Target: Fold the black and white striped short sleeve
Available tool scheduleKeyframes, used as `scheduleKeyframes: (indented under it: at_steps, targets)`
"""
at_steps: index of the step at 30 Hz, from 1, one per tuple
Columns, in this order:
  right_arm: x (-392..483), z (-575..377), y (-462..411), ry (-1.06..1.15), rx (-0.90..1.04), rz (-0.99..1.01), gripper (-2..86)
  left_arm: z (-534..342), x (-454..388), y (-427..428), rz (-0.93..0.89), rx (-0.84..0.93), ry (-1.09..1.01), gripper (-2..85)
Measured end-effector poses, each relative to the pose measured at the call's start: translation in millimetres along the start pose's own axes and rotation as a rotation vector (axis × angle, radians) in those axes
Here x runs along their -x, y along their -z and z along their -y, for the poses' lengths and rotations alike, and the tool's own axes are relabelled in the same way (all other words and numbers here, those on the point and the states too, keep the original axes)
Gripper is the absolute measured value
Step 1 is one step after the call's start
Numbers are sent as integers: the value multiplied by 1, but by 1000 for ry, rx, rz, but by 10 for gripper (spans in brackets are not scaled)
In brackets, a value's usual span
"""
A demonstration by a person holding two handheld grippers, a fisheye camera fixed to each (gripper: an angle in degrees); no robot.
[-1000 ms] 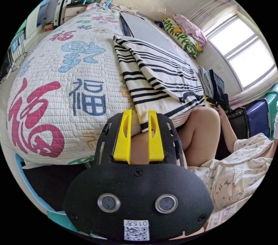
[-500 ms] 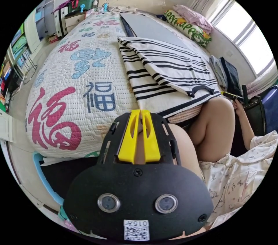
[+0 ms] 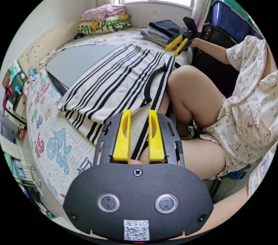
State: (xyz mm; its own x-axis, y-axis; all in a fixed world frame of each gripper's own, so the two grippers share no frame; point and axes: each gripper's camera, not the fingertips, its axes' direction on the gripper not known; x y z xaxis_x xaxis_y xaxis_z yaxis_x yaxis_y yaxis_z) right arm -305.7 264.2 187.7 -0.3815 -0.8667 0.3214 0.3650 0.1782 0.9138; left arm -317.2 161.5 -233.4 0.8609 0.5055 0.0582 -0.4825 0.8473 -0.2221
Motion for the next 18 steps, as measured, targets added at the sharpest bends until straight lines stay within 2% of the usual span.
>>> scheduleKeyframes:
  at_steps: [4,8,10,14,18]
  targets:
    - [22,14,-48,139,146,15,92,9,13,-29,-73,59,-78,95]
    - [30,10,-81,195,258,2,46,15,14,-61,-75,218,-178,69]
    - [28,10,-89,200,273,-1,15,19,23,-60,-100,212,-181,25]
    - [-6,26,-79,172,246,35,-7,51,90,-33,-217,156,-146,10]
    - [-93,83,-39,42,137,-140,-6,118,186,14,-59,10,-77,10]
